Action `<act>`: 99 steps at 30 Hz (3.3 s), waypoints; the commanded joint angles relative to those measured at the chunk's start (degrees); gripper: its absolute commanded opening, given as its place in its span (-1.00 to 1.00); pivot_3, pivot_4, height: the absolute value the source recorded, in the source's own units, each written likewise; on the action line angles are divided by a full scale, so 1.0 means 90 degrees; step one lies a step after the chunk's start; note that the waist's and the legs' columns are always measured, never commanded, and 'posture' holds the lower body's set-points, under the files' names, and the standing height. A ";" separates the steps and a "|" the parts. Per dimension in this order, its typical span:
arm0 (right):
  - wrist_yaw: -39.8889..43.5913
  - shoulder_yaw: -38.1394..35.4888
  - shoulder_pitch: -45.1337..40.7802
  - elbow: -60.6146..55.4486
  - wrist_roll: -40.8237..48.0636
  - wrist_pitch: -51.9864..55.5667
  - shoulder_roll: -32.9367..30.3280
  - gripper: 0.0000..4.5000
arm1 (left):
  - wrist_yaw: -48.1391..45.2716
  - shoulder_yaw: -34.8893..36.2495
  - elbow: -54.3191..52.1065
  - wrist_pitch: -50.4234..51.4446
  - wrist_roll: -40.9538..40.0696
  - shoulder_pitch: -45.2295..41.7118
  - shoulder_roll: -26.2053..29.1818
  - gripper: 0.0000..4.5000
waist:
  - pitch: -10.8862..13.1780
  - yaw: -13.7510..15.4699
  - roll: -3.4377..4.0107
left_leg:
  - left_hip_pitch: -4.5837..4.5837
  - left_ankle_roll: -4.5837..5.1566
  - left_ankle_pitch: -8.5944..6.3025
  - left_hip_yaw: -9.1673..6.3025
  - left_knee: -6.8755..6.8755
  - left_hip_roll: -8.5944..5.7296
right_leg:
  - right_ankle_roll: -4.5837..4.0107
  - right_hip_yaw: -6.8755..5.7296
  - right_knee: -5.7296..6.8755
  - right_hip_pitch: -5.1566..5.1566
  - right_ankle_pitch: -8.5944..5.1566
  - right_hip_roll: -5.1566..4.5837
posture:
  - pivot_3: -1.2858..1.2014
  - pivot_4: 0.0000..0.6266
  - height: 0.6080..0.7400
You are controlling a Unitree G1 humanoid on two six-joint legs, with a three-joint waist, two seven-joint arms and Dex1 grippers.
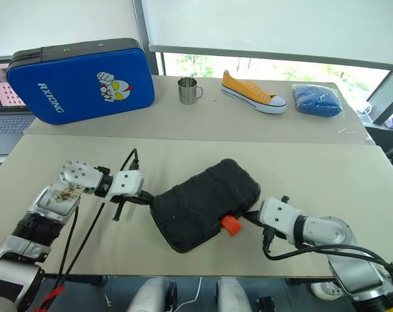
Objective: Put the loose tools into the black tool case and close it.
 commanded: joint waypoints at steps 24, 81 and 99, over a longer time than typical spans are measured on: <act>0.0546 -0.1977 0.1274 -0.1657 0.2336 0.1107 -0.0033 -1.00 | 0.0037 -0.1948 0.0049 0.0665 0.0422 -0.1465 -0.1849 -0.99 | -0.0007 -0.0002 0.0012 | -0.0015 0.0029 -0.0018 -0.0073 0.0062 -0.0010 | 0.0022 0.0002 -0.0013 0.0034 0.0005 0.0007 | 0.03 -0.52 0.98; -0.0932 -0.0282 -0.0407 -0.1800 0.1679 0.2647 0.1722 -1.00 | 0.0378 -0.1646 0.0457 0.0455 0.0582 -0.1626 -0.2335 -0.99 | -0.0018 -0.0058 0.0021 | -0.0005 0.0029 -0.0018 -0.0077 0.0059 0.0004 | 0.0012 0.0008 0.0004 0.0025 0.0011 0.0026 | 0.03 -0.52 0.98; 0.1850 -0.3090 0.0258 -0.1663 0.3758 0.3167 -0.0983 -0.20 | -0.0374 0.0568 -0.0678 0.2388 -0.1009 -0.0954 0.0173 -0.18 | -0.0007 -0.0151 0.0035 | -0.0004 0.0030 -0.0019 -0.0083 0.0044 0.0013 | 0.0004 0.0004 0.0003 0.0020 0.0005 0.0026 | 0.03 -0.52 0.98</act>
